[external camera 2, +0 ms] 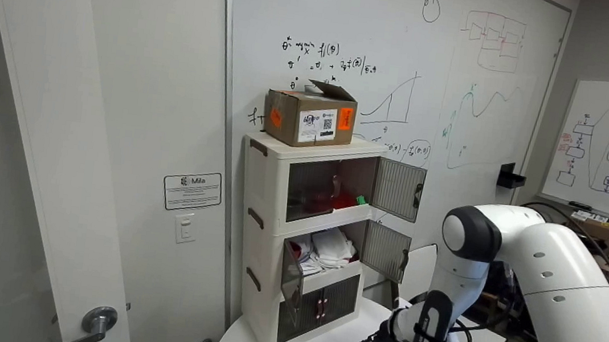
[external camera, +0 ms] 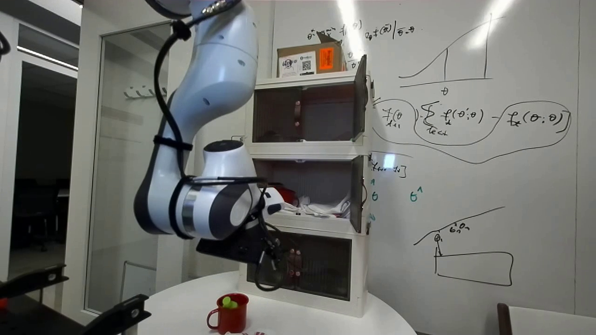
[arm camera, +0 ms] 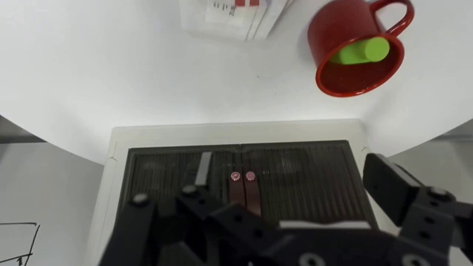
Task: Remove one towel from the middle cabinet
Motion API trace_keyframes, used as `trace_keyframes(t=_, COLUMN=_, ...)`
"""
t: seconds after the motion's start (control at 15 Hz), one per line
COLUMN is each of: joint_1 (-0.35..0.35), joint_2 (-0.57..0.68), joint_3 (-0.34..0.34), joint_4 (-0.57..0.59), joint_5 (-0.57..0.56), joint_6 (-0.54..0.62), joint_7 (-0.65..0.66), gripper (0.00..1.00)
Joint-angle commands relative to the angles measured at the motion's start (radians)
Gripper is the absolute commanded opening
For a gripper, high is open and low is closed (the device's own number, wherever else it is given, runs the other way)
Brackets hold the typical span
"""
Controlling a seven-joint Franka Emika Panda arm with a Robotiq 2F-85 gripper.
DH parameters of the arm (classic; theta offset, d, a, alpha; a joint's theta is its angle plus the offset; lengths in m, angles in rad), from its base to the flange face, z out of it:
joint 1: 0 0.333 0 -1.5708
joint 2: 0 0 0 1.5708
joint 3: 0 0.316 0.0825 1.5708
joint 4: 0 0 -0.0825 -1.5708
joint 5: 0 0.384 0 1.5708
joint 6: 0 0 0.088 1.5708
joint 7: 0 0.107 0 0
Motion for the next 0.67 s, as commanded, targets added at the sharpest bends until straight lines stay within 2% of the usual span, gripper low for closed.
trace_keyframes(t=0.0, joint_1=-0.009, joint_2=-0.244, joint_3=-0.009, joint_4=-0.155, joint_5=-0.103, joint_6=-0.269, joint_7=0.06, gripper=1.0)
trace_keyframes(t=0.13, joint_1=-0.033, joint_2=-0.33, joint_3=0.012, joint_4=-0.191, joint_5=-0.189, joint_6=-0.422, joint_7=0.106, gripper=1.0)
trace_keyframes(t=0.2, joint_1=-0.07, joint_2=-0.364, joint_3=0.047, joint_4=-0.204, joint_5=-0.245, joint_6=-0.5, joint_7=0.131, gripper=1.0)
trace_keyframes(t=0.33, joint_1=-0.193, joint_2=-0.413, joint_3=0.179, joint_4=-0.228, joint_5=-0.307, joint_6=-0.659, joint_7=0.138, gripper=1.0)
trace_keyframes(t=0.4, joint_1=-0.276, joint_2=-0.427, joint_3=0.277, joint_4=-0.241, joint_5=-0.279, joint_6=-0.741, joint_7=0.097, gripper=1.0)
trace_keyframes(t=0.53, joint_1=-0.377, joint_2=-0.447, joint_3=0.429, joint_4=-0.237, joint_5=-0.09, joint_6=-0.909, joint_7=-0.035, gripper=1.0)
trace_keyframes(t=0.6, joint_1=-0.446, joint_2=-0.467, joint_3=0.509, joint_4=-0.221, joint_5=0.002, joint_6=-0.958, joint_7=-0.087, gripper=1.0)
